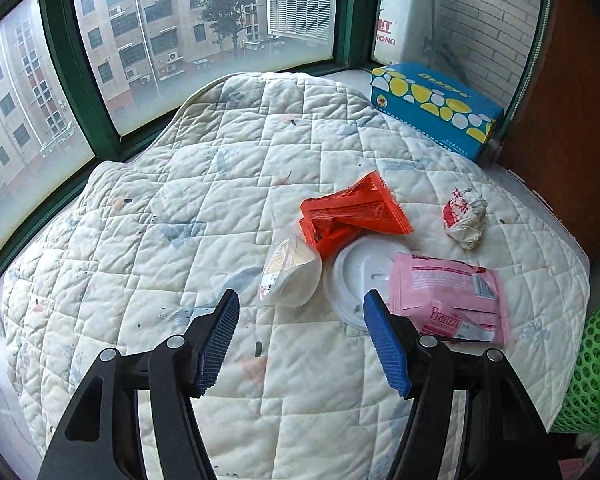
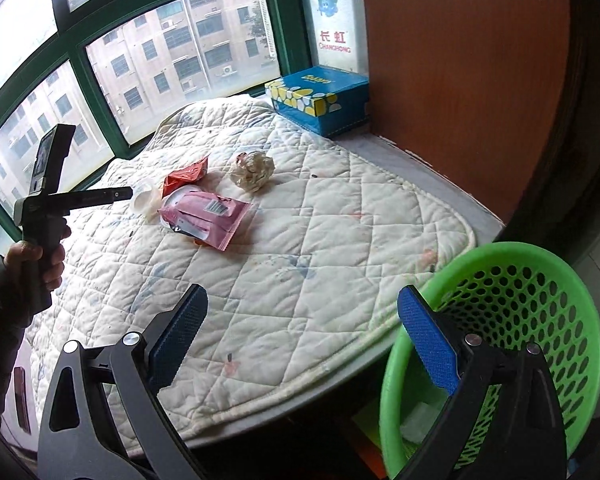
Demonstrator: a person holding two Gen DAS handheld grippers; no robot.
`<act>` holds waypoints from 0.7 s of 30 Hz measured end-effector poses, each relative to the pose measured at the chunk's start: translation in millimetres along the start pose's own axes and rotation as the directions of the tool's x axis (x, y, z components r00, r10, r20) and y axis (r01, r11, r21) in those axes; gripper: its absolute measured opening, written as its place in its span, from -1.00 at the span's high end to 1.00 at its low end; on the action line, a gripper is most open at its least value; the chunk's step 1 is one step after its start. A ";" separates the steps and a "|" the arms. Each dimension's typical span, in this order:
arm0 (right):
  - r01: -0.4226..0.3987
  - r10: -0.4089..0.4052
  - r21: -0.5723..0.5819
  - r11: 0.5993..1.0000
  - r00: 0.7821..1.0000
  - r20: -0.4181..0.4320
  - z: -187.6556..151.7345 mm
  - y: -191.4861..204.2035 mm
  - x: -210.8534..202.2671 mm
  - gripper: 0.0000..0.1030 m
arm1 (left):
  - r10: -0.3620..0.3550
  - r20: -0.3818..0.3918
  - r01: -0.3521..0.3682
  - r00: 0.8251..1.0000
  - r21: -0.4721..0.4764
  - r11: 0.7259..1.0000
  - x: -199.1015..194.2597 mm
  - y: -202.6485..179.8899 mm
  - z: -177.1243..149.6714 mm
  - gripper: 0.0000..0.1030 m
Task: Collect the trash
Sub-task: 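Move both tools back from the basket over the mattress, then grasp the white yogurt cup with the left tool while the right tool grasps the pink Franzzi wrapper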
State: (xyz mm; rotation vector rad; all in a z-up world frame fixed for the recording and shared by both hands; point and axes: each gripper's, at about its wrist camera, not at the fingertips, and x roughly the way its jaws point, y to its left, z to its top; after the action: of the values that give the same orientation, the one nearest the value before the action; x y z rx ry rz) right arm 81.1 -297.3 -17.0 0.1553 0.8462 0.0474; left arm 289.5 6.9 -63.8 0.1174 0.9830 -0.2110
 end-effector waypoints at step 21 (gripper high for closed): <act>-0.308 0.194 -0.465 0.830 0.941 -0.277 66.6 98.4 132.5 -0.84 | -0.110 -0.058 0.112 0.992 0.035 0.993 62.1 17.4 8.7 0.07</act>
State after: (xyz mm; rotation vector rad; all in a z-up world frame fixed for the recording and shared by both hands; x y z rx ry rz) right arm 220.8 -194.2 -56.5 -0.2391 1.0023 0.5432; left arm 333.8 14.5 -110.8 0.1037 1.0422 -0.3304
